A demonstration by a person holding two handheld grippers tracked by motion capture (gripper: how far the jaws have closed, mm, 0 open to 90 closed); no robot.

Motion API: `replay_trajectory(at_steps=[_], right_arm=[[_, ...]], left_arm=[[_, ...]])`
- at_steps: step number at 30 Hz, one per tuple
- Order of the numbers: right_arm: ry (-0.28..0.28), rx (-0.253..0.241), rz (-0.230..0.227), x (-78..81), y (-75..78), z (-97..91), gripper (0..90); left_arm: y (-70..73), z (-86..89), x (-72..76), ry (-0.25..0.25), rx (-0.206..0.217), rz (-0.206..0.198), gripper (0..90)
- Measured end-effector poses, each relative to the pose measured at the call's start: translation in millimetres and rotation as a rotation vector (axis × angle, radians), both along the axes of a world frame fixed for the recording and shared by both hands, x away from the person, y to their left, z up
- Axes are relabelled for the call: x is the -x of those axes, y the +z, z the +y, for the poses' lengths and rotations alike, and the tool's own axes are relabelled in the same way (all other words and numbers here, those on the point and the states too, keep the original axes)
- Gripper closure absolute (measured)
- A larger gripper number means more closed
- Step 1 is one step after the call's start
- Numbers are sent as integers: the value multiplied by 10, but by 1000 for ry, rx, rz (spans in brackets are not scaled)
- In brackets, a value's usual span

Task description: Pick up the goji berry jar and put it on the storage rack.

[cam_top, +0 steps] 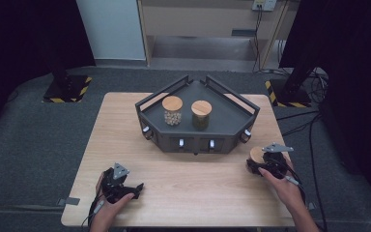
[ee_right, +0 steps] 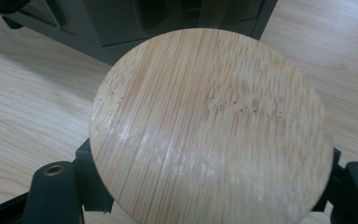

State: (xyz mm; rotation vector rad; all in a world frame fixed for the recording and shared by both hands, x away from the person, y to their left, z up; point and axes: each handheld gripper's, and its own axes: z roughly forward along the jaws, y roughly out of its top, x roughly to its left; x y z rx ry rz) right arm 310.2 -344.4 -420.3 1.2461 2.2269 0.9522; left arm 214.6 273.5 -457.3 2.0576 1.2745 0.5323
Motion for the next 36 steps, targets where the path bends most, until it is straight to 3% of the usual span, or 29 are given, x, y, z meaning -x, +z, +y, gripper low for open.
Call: replay_trajectory(at_steps=[7, 10, 22, 26, 36], right_arm=[[17, -2, -6, 21, 153, -1, 261], [27, -39, 2, 28, 230, -33, 262], [85, 21, -31, 64, 538, 101, 262], [65, 50, -10, 39, 630, 170, 262], [74, 51, -9, -31, 819, 221, 262]], left_arm=[[0, 0, 0, 0, 0, 0, 0], [0, 0, 0, 0, 0, 0, 0], [0, 0, 0, 0, 0, 0, 0], [0, 0, 0, 0, 0, 0, 0], [0, 0, 0, 0, 0, 0, 0]])
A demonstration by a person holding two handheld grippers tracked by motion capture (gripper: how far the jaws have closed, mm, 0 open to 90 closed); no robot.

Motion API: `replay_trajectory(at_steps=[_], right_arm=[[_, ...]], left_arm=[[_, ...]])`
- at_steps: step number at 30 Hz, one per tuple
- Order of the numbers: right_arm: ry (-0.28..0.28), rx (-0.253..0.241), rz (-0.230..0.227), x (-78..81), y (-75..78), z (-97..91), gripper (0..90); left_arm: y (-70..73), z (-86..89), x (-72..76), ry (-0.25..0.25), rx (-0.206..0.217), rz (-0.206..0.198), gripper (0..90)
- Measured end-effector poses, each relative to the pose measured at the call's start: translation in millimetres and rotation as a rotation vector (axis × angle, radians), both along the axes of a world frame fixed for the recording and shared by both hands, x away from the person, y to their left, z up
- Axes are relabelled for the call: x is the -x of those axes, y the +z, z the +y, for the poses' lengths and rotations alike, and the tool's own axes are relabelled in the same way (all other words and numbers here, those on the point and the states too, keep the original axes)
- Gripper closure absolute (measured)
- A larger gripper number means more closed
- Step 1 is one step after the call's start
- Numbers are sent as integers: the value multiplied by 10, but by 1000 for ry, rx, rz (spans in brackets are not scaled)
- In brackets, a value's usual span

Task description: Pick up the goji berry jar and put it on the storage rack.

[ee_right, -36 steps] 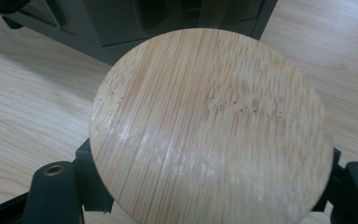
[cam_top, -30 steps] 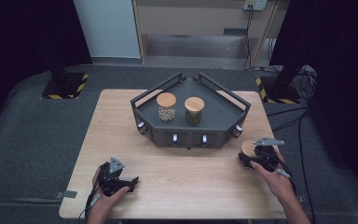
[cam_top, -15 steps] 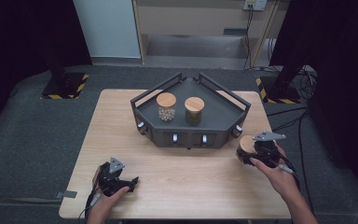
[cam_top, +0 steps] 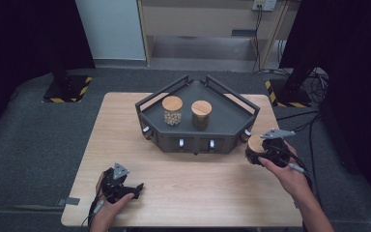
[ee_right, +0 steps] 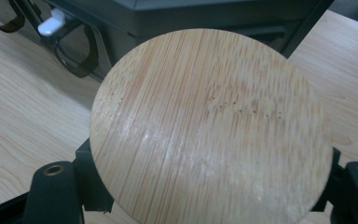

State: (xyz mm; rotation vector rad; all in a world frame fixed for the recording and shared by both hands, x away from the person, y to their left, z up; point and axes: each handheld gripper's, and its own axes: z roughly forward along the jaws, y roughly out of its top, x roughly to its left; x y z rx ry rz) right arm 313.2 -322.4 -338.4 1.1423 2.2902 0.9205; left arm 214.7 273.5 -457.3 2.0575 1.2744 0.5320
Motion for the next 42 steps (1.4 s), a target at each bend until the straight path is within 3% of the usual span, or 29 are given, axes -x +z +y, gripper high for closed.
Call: replay_trajectory(at_steps=[21, 42], right_arm=[[52, 24, -41, -140, 470, 211, 262], [69, 5, -48, -330, 727, 317, 262]], left_arm=[[0, 1, -1, 0, 0, 0, 0], [0, 1, 0, 0, 0, 0, 0]])
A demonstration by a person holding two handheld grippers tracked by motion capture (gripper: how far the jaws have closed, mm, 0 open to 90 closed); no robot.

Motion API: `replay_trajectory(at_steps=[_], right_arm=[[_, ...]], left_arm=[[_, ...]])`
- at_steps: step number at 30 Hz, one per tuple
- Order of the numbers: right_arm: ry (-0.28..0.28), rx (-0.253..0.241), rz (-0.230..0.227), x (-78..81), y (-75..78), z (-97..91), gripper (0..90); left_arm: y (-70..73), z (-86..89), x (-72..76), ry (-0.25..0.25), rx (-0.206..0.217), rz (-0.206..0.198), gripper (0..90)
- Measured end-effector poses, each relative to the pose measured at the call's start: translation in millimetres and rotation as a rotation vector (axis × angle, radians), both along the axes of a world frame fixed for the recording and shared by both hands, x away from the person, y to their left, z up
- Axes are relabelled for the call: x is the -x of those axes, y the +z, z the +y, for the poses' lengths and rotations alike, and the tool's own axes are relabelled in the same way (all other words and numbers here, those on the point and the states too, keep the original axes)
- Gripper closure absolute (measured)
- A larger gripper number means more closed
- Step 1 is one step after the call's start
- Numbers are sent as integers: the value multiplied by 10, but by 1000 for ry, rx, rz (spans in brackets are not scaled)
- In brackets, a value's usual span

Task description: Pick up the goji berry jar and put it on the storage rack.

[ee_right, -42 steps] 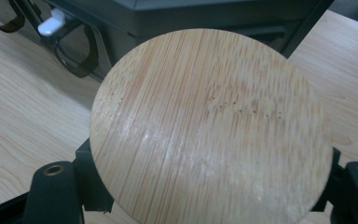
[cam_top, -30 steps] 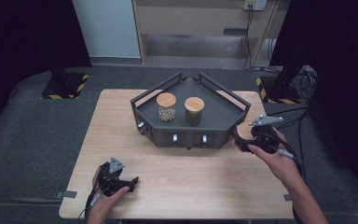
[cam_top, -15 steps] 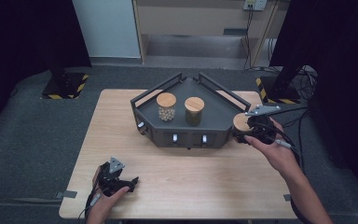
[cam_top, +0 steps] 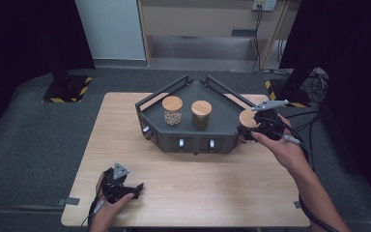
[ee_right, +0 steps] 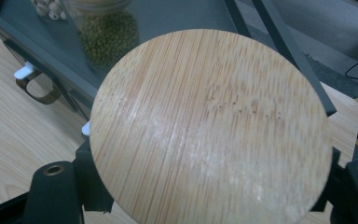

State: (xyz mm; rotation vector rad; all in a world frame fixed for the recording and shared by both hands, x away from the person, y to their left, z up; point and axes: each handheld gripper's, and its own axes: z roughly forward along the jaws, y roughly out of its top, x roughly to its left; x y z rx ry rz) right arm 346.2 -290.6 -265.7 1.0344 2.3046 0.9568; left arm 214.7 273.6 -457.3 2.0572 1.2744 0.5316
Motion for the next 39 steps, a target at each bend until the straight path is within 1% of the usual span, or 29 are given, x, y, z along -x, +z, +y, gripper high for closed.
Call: replay_trajectory(at_steps=[3, 10, 15, 17, 23, 26, 28, 34, 39], right_arm=[[0, -9, 1, -34, 14, 5, 262], [6, -9, 1, -120, 48, 57, 262], [9, -18, -3, -185, 63, 95, 262], [13, -7, -6, -218, 75, 131, 262], [18, 3, 2, -327, 102, 214, 262], [15, -1, 2, -374, 112, 250, 262], [11, -6, -2, -406, 106, 272, 262], [3, -14, 9, -519, 88, 366, 262], [5, -7, 16, -608, 69, 443, 262]], left_arm=[[0, 0, 0, 0, 0, 0, 0], [1, 0, 0, 0, -1, 0, 0], [0, 0, 0, 0, 0, 0, 0], [0, 0, 0, 0, 0, 0, 0], [0, -1, 1, 1, 0, 0, 0], [-1, -1, 1, 1, 0, 0, 0], [-1, -1, 2, 1, 1, -1, 0], [1, 0, 2, -1, -3, -1, 0], [2, -1, 2, -1, -4, -1, 0]])
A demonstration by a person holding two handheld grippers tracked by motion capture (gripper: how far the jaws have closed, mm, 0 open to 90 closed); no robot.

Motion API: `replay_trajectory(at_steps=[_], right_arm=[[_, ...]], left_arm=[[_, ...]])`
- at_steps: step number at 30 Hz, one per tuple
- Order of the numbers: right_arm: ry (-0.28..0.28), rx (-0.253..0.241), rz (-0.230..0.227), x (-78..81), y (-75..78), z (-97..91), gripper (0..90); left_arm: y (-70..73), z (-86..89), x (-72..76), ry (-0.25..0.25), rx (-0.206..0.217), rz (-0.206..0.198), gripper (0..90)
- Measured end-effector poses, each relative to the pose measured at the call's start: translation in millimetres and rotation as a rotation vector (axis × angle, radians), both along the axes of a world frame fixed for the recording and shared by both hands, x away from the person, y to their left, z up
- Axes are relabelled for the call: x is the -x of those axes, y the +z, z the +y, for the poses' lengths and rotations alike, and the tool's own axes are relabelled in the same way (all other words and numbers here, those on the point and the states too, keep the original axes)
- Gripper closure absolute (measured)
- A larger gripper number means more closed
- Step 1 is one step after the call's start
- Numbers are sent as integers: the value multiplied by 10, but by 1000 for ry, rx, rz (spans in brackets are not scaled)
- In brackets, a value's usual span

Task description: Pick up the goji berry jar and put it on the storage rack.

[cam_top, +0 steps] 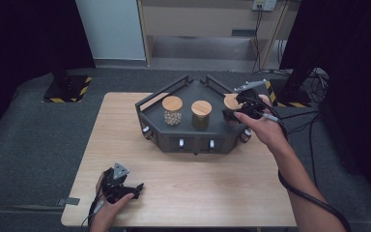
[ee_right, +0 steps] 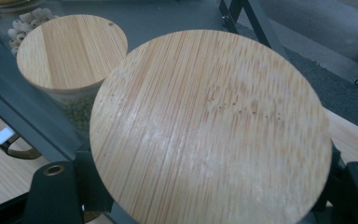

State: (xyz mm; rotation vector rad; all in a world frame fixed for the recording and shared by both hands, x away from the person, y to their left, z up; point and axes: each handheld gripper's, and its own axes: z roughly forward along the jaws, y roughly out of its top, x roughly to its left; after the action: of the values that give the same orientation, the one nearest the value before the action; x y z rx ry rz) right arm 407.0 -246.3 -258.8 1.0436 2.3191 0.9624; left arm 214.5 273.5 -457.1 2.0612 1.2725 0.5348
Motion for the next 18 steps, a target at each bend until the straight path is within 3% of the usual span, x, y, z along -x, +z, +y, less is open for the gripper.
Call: replay_trajectory(at_steps=[18], right_arm=[[-8, 7, 39, -196, -184, 115, 262]], left_arm=[[-2, -4, 5, 3, 1, -1, 0]])
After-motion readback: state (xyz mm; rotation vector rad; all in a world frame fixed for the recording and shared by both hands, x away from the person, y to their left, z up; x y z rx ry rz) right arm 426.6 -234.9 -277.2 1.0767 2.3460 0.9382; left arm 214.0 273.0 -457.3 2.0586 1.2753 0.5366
